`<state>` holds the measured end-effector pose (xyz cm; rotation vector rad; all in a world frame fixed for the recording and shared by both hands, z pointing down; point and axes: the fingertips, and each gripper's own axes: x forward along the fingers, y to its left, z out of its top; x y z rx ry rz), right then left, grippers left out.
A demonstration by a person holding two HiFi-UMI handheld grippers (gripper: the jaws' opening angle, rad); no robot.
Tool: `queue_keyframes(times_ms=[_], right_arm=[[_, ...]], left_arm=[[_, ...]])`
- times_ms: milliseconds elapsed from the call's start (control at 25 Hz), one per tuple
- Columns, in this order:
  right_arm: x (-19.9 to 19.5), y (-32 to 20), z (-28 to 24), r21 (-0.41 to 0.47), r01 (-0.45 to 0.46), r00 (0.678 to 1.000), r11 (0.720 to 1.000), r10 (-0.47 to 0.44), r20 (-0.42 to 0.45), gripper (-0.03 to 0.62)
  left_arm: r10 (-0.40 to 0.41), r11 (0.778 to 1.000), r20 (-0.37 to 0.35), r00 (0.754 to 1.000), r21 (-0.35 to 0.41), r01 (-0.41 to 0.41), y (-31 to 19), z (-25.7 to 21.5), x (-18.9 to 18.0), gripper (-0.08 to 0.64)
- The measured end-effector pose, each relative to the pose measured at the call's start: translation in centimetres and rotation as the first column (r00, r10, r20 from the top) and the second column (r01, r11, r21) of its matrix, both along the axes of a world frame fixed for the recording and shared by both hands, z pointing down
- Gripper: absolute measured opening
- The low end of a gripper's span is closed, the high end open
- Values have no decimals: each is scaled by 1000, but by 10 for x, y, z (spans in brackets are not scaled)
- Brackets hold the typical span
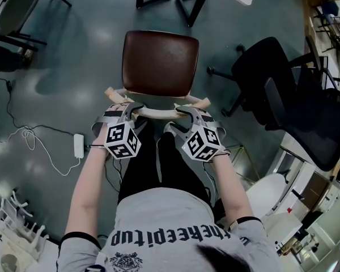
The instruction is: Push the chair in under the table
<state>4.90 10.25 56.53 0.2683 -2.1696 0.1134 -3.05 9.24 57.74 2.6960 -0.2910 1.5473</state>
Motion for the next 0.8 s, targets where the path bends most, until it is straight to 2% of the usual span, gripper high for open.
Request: queue_keyframes(times_ms=[800], right_arm=[[11, -3, 26, -11, 26, 995, 1000, -27, -100, 227]], left_arm=[[34, 999, 63, 997, -2, -34, 0, 19, 0, 212]])
